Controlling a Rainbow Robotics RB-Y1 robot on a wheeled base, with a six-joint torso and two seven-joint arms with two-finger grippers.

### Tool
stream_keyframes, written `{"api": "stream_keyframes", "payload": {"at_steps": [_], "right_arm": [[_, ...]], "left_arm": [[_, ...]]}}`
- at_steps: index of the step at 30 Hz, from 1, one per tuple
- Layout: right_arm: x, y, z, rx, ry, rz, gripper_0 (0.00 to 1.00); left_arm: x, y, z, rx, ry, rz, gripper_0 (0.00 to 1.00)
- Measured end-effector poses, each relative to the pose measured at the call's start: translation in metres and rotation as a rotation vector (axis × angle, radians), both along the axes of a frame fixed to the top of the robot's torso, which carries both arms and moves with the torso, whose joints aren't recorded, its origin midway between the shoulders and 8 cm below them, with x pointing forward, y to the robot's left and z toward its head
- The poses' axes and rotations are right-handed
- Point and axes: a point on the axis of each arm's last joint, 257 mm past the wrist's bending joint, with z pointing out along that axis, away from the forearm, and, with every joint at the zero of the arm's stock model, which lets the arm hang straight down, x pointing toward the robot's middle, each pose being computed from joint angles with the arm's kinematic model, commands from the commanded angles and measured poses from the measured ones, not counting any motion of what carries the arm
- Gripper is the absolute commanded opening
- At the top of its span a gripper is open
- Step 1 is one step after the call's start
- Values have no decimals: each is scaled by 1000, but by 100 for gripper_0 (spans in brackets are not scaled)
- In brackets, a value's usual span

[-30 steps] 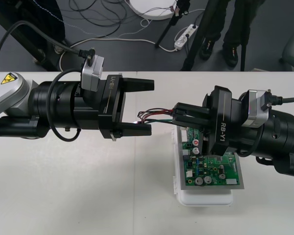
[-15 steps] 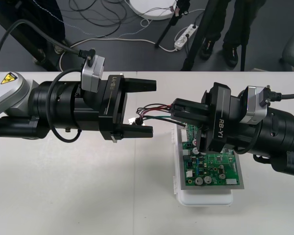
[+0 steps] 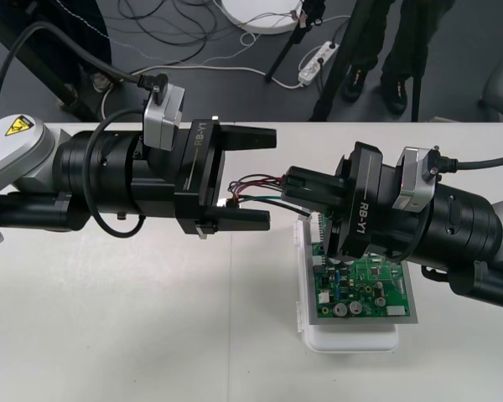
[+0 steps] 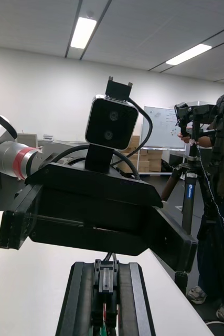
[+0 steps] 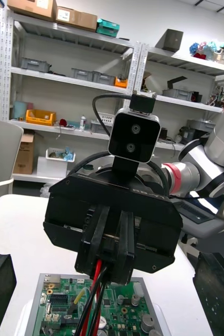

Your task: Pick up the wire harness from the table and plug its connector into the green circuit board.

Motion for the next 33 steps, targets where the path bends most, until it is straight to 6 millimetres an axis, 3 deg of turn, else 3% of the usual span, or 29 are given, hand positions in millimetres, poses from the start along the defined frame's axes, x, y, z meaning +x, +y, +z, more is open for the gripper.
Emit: {"api": "stream_keyframes", "payload": {"at_steps": [33], "right_arm": [[-2, 2, 6, 10, -10, -2, 0]], "left_arm": [[-1, -2, -8, 37, -46, 2, 100]]}}
